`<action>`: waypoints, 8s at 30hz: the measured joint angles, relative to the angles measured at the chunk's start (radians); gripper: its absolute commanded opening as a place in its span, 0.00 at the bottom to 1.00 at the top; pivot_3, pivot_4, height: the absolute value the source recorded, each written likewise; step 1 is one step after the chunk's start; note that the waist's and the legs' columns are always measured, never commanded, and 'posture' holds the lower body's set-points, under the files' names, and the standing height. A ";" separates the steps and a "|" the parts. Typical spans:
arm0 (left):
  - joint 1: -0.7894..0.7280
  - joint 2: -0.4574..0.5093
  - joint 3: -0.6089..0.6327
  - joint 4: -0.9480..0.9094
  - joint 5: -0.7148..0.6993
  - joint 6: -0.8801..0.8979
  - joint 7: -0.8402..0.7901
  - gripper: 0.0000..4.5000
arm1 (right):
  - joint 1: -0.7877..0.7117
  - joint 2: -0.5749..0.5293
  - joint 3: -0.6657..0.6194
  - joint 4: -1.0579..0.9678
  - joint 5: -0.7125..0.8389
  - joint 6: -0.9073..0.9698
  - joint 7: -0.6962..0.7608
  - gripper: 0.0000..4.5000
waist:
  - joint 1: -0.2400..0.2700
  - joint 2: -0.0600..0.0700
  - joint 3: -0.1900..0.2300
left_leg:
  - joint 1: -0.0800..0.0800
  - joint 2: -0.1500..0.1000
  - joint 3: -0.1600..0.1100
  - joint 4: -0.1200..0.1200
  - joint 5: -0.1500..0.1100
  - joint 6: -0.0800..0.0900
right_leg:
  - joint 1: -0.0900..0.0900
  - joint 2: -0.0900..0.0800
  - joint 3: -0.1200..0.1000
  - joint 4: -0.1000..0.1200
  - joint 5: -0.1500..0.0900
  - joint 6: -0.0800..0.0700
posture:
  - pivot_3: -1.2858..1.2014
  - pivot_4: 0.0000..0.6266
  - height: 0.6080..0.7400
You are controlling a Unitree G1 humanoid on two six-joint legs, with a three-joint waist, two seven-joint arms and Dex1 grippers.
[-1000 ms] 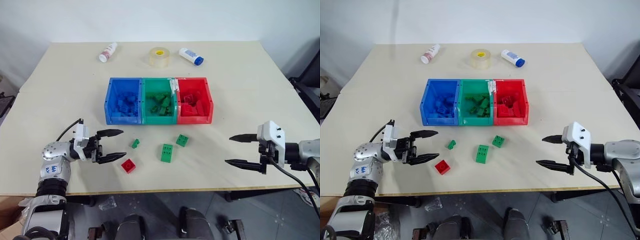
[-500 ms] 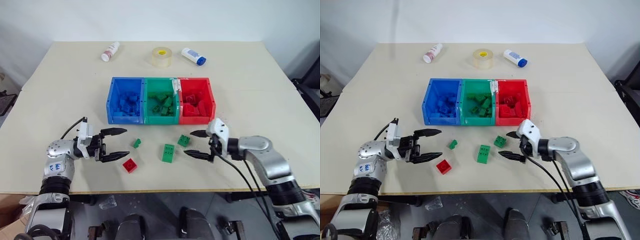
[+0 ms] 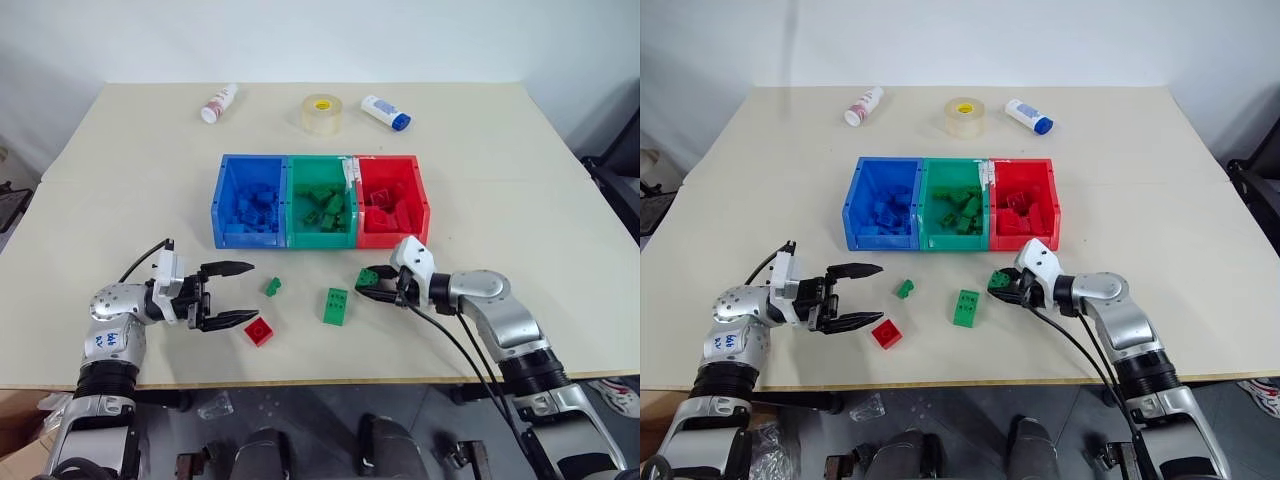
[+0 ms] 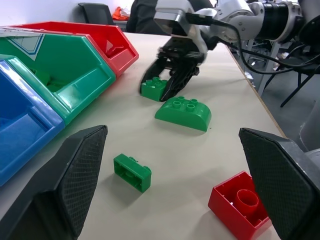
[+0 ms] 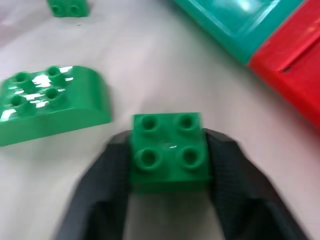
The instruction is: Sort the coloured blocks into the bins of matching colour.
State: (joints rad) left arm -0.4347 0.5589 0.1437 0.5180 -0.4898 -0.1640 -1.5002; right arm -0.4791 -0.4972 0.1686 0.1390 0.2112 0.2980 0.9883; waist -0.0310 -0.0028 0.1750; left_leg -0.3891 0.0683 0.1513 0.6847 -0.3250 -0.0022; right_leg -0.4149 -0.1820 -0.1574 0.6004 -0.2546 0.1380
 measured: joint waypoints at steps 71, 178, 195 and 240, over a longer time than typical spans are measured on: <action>0.023 0.009 0.000 0.000 -0.013 -0.021 0.000 1.00 | -0.038 -0.011 0.112 -0.125 0.012 0.093 0.031 0.99 | 0.000 -0.002 0.000 | 0.000 0.000 -0.001 0.000 0.000 0.000 | 0.000 0.000 -0.001 -0.001 0.000 -0.001 | 0.52 0.24 1.00; 0.082 0.008 0.048 -0.060 -0.014 -0.015 0.024 1.00 | -0.276 0.038 0.020 0.034 0.066 -0.041 0.150 0.99 | -0.018 -0.002 0.000 | -0.001 0.000 -0.001 -0.003 -0.001 0.000 | -0.001 0.000 -0.001 -0.002 0.000 -0.001 | 0.52 0.24 1.00; 0.619 0.149 0.333 -0.425 -0.051 0.045 0.187 1.00 | -0.076 -0.197 -0.018 0.005 0.175 -0.060 0.490 0.99 | -0.020 -0.002 0.001 | 0.000 0.002 -0.001 -0.002 -0.001 0.000 | -0.001 0.000 0.000 -0.003 0.000 -0.001 | 0.52 0.24 1.00; 0.019 -0.130 -0.214 -0.476 0.241 0.158 0.556 0.33 | 0.137 -0.218 -0.229 -0.177 0.223 -0.007 0.286 1.00 | 0.022 -0.001 0.001 | 0.000 0.000 0.000 0.000 -0.001 0.000 | 0.001 0.000 -0.001 -0.003 0.000 -0.001 | 0.52 0.24 1.00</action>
State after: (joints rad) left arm -0.4158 0.4286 -0.0700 0.0419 -0.2485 -0.0056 -0.9444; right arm -0.3422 -0.7153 -0.0601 -0.0382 0.4340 0.2914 1.2741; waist -0.0088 -0.0041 0.1758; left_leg -0.3887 0.0687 0.1514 0.6842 -0.3259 -0.0024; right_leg -0.4138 -0.1818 -0.1585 0.5978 -0.2548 0.1373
